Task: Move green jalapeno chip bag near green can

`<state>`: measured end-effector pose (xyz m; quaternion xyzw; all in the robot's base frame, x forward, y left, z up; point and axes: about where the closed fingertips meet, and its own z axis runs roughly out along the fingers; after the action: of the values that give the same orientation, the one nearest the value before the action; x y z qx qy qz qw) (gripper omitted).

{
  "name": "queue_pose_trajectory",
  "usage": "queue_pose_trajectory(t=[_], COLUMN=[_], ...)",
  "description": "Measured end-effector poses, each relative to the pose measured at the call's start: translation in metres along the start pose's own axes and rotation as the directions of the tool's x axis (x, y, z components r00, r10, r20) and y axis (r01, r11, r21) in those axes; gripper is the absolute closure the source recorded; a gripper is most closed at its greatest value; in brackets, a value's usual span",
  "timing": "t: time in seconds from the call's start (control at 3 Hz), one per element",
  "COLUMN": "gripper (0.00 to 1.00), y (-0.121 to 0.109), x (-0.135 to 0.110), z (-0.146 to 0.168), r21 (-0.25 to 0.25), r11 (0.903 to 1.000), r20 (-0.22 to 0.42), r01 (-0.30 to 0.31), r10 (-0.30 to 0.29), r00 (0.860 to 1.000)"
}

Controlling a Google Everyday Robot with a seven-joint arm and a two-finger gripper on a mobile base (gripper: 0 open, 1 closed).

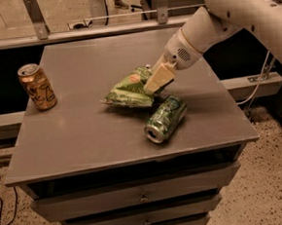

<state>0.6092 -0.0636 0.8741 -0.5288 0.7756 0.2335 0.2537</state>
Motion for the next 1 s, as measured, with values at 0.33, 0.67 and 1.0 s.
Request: queue_pose_trajectory(t=[0.33, 0.67, 1.0], gripper=[0.0, 0.0, 0.0], y=[-0.003, -0.008, -0.025], x=[0.004, 0.01, 0.02], z=[-0.003, -0.015, -0.038], r21=[0.032, 0.083, 0.157], r11=[0.9989, 0.9946, 0.9824], r20=[-0.008, -0.016, 0.054], r01=[-0.034, -0.063, -0.102], r10=[0.035, 0.064, 0.094], r00=[0.999, 0.998, 0.994])
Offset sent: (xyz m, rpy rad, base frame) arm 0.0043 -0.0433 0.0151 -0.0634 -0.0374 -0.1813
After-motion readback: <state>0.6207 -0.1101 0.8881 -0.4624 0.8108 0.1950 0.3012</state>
